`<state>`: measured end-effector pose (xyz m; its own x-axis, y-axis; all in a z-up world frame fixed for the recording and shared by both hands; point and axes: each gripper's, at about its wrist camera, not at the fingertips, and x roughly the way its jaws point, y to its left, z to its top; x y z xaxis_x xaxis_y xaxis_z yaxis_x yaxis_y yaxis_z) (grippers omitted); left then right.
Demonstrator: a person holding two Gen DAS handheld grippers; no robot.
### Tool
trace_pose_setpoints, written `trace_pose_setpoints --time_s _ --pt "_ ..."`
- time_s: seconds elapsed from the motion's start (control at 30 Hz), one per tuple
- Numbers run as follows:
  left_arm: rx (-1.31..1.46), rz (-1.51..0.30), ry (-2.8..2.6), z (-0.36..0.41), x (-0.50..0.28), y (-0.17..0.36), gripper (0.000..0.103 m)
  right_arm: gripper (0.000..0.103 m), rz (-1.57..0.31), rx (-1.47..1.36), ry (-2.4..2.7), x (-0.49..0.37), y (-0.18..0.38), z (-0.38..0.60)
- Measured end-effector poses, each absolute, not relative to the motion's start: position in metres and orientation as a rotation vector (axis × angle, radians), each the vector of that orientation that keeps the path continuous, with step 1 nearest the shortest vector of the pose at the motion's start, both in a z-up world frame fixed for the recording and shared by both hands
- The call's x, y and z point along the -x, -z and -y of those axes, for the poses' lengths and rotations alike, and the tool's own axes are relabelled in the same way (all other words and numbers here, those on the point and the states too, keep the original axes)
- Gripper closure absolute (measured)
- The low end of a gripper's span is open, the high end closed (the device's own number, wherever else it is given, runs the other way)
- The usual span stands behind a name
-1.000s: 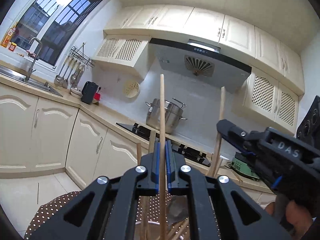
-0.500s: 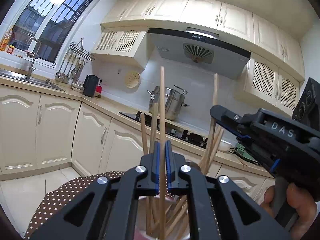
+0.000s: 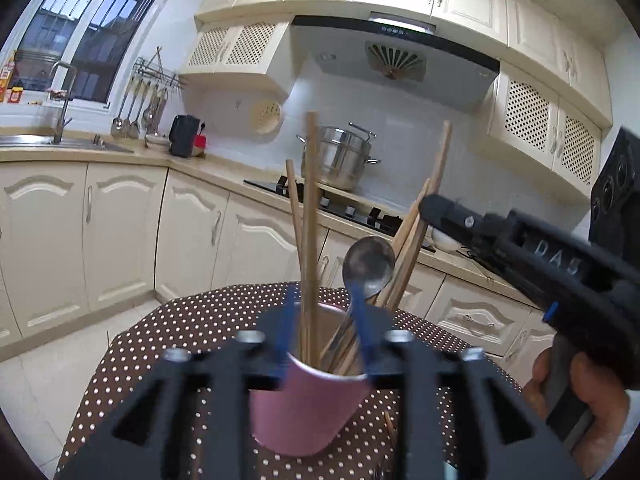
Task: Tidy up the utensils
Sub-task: 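Open both grippers to drop the chopsticks into the pink cup, then withdraw both grippers from the cup back over the table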
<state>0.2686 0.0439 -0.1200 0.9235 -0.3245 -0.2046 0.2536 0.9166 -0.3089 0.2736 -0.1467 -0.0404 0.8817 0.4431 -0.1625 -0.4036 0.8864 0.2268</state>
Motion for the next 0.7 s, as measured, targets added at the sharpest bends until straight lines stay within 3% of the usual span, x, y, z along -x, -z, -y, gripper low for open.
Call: trace_pose_setpoints --time_s 0.1,0.43,0.7 --pt "0.299 -0.268 0.307 -0.051 -0.260 0.117 0.066 0.096 -0.220 -0.181 -0.435 -0.268 0.044 0.146" --pt "0.275 -0.312 0.214 -0.076 -0.230 0.101 0.044 0.096 -0.259 -0.145 -0.407 -0.258 0.053 0.136" --pt "0.206 -0.366 0.172 -0.080 -0.217 0.093 0.042 0.095 -0.277 -0.129 -0.364 -0.248 0.053 0.131"
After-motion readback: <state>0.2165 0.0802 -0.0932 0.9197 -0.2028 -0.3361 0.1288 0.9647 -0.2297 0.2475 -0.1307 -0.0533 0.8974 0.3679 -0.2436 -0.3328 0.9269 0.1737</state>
